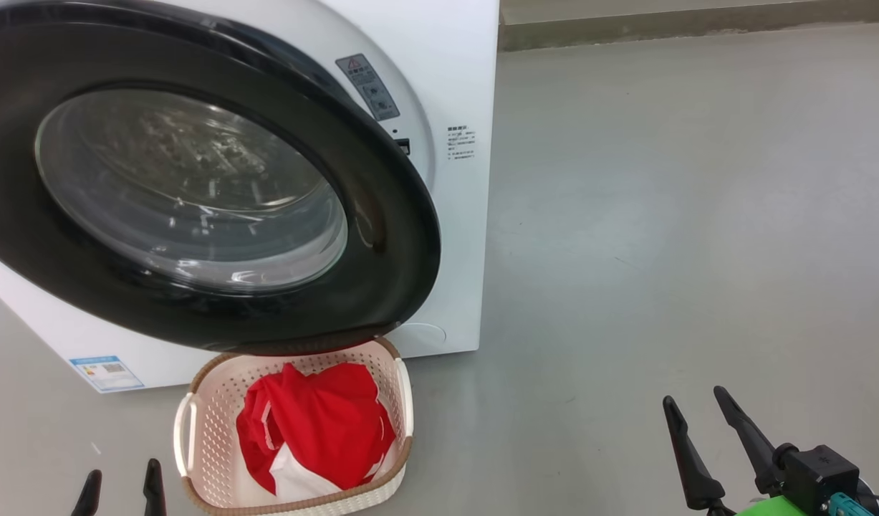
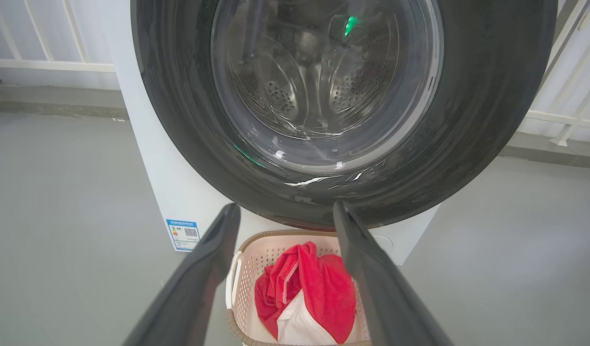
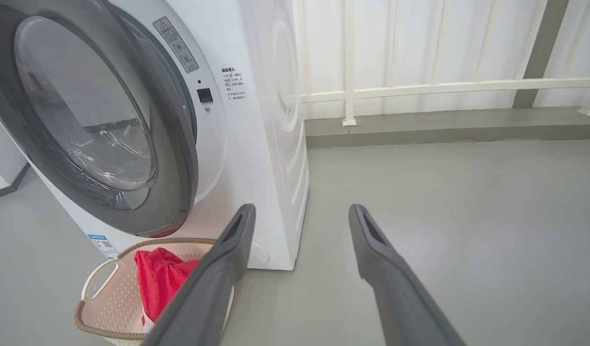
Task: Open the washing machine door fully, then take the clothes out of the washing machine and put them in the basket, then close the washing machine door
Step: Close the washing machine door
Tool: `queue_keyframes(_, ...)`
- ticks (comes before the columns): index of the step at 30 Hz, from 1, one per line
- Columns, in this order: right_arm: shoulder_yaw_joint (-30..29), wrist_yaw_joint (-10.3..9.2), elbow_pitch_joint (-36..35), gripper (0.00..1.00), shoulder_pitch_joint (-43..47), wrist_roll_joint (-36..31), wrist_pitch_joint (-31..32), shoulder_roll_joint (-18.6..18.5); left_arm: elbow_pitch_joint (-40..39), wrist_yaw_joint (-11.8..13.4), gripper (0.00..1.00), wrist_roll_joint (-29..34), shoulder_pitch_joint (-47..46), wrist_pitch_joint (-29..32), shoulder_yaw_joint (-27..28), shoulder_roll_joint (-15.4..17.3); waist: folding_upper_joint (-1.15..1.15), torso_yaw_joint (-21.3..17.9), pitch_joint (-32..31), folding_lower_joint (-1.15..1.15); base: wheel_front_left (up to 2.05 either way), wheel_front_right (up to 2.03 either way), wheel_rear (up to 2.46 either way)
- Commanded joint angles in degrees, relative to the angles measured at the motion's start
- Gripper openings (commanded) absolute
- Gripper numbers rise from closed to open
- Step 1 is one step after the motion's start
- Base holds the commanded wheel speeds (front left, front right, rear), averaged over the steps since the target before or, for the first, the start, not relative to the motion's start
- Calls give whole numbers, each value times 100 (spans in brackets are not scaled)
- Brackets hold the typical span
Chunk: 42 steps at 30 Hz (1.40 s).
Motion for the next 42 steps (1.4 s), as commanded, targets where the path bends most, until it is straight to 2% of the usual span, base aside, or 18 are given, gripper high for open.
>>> queue_keyframes(1,89,35,-147,100,-157,-20,-36,-83,-176,-31,100,103,-62,-70,163,24,0,33,5,0,0,0,0)
queue_keyframes(7,95,35,-149,100,-200,-20,-36,-55,-183,-31,100,132,-65,-70,90,2,0,121,10,0,0,0,0)
queue_keyframes(8,118,35,-161,60,-217,-13,-36,-51,-183,-31,100,140,-68,-70,66,-2,0,145,12,0,0,0,0)
queue_keyframes(9,142,35,-178,39,-234,-1,-36,-49,-184,-31,100,146,-75,-70,41,-6,0,177,14,0,0,0,0)
queue_keyframes(10,166,35,-185,20,-257,5,-36,-53,-187,-31,100,149,-81,-70,17,-11,0,207,21,0,0,0,0)
queue_keyframes(11,195,35,-186,5,-293,12,-36,-56,-192,-31,100,153,-87,-70,-7,-16,0,238,29,0,0,0,0)
queue_keyframes(12,225,35,-189,0,-339,19,-36,-53,-197,-31,100,156,-94,-70,-34,-21,0,272,39,0,0,0,0)
queue_keyframes(24,1012,35,-77,0,-1396,77,-36,9,-202,-31,100,59,-340,-70,-202,-91,0,758,372,0,0,0,0)
queue_keyframes(42,1588,35,615,0,-3212,156,-36,-45,-157,-31,100,-218,-1042,-70,-611,-110,0,1386,1261,0,0,0,0)
